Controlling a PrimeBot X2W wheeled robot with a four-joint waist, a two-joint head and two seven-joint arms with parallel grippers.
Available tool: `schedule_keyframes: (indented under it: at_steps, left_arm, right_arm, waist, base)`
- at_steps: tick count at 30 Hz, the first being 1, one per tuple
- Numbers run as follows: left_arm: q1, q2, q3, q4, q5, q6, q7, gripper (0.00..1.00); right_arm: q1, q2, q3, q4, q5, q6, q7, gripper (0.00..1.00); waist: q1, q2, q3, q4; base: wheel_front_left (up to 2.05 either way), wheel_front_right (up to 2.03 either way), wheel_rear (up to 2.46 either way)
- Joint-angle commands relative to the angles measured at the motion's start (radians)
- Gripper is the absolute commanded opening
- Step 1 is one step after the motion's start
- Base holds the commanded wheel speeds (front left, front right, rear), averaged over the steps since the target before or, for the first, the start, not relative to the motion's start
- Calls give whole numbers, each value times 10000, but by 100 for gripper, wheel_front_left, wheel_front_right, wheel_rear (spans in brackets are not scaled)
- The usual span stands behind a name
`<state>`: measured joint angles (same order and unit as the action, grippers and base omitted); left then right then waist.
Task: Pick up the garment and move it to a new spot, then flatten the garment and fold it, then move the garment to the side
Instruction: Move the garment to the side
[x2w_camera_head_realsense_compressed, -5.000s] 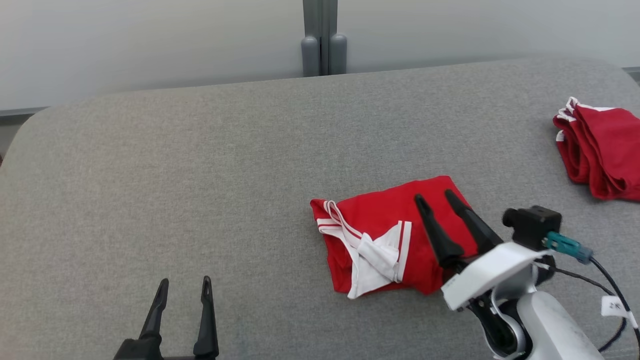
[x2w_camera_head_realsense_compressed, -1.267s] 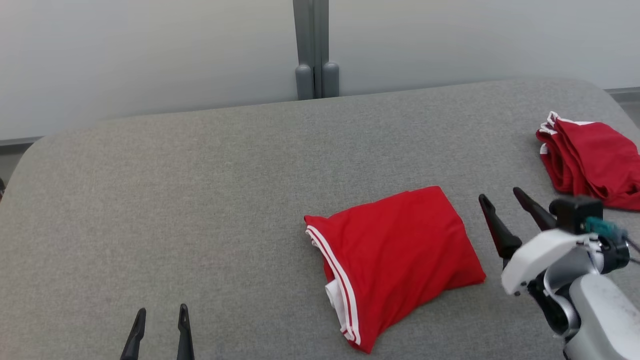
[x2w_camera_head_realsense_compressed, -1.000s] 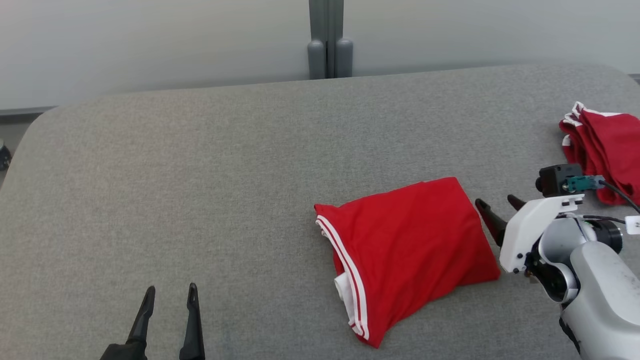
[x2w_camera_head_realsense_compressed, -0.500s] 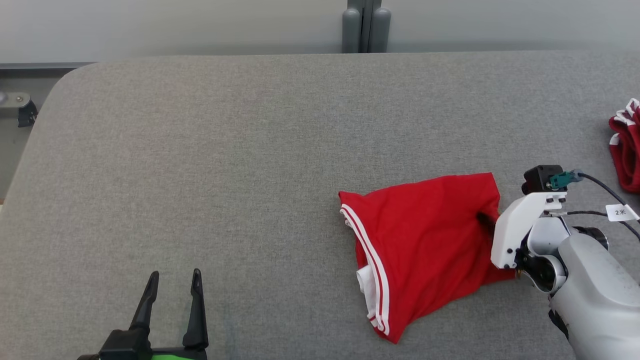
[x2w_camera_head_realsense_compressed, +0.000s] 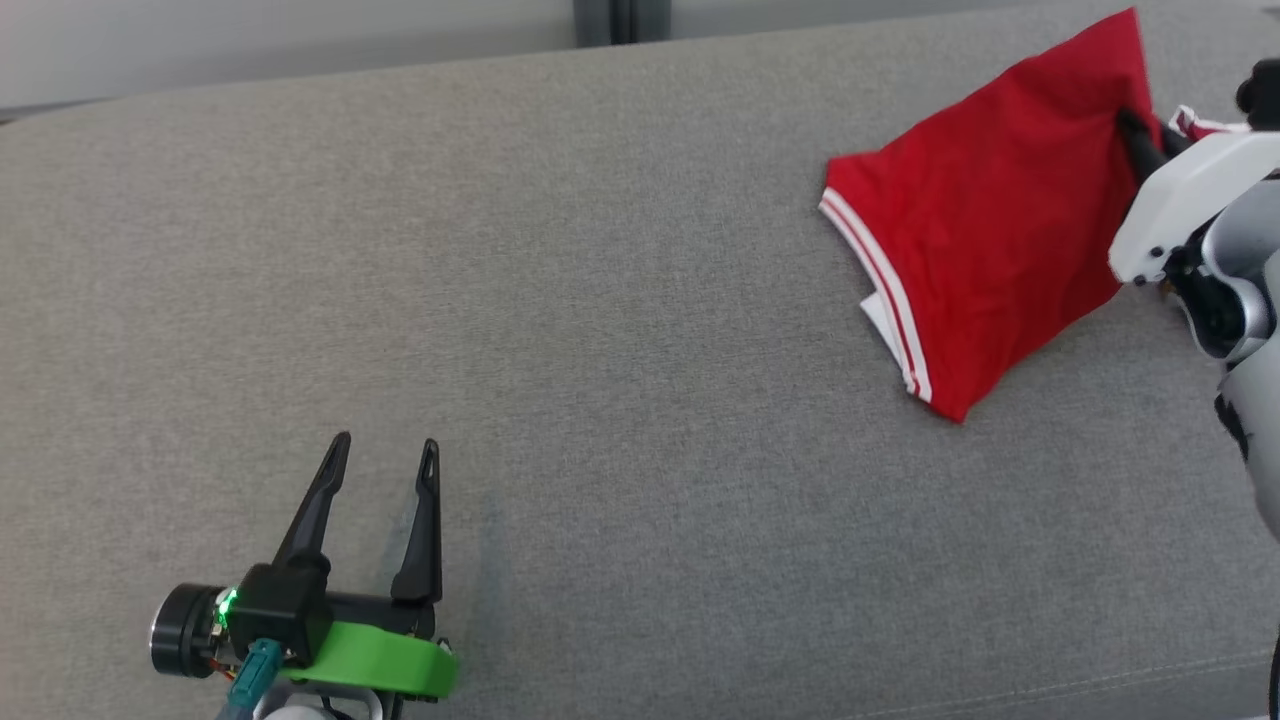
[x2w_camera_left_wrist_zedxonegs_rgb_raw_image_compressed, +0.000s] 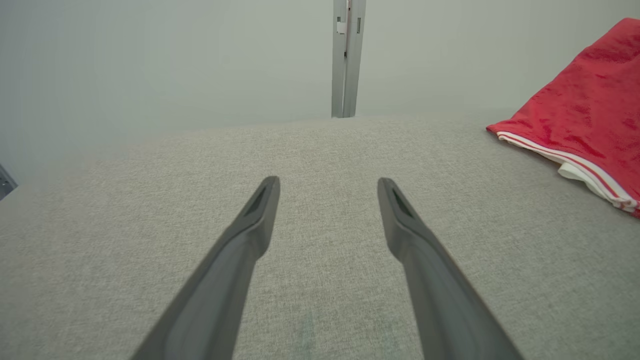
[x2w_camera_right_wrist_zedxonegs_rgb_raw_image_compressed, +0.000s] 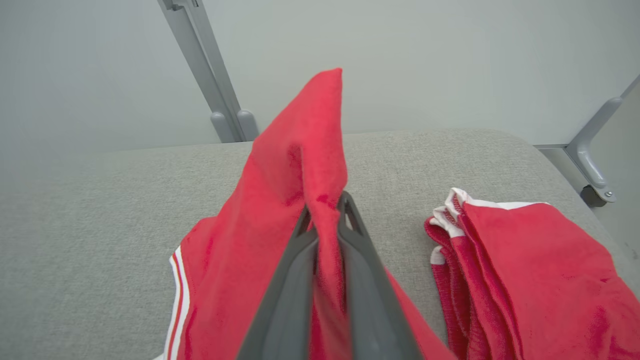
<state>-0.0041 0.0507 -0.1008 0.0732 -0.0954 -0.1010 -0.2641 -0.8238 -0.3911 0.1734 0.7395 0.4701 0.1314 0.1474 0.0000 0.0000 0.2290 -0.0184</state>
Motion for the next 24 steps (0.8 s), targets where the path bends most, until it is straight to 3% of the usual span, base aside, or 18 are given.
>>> schedule_keyframes:
  at_steps: [1,11,24]
  left_arm:
    - [-291,100,-14,30,149,-59,5,100]
    - [-766,202,-245,75,312,-240,4,100]
    - [-810,196,-198,75,321,-288,4,100]
  right_arm:
    - [-273,-87,-120,85,-113,-16,-61,0]
    - [-1358,-1152,-1127,452,-305,-16,306,0]
    - [-1805,-1515,-2107,1159,-904,-18,639,0]
  waist:
    - [0,0,945,-806]
    - [0,0,1406,-1045]
    - [0,0,1508,-797]
  base:
    - [0,0,0]
    - [0,0,0]
    - [0,0,0]
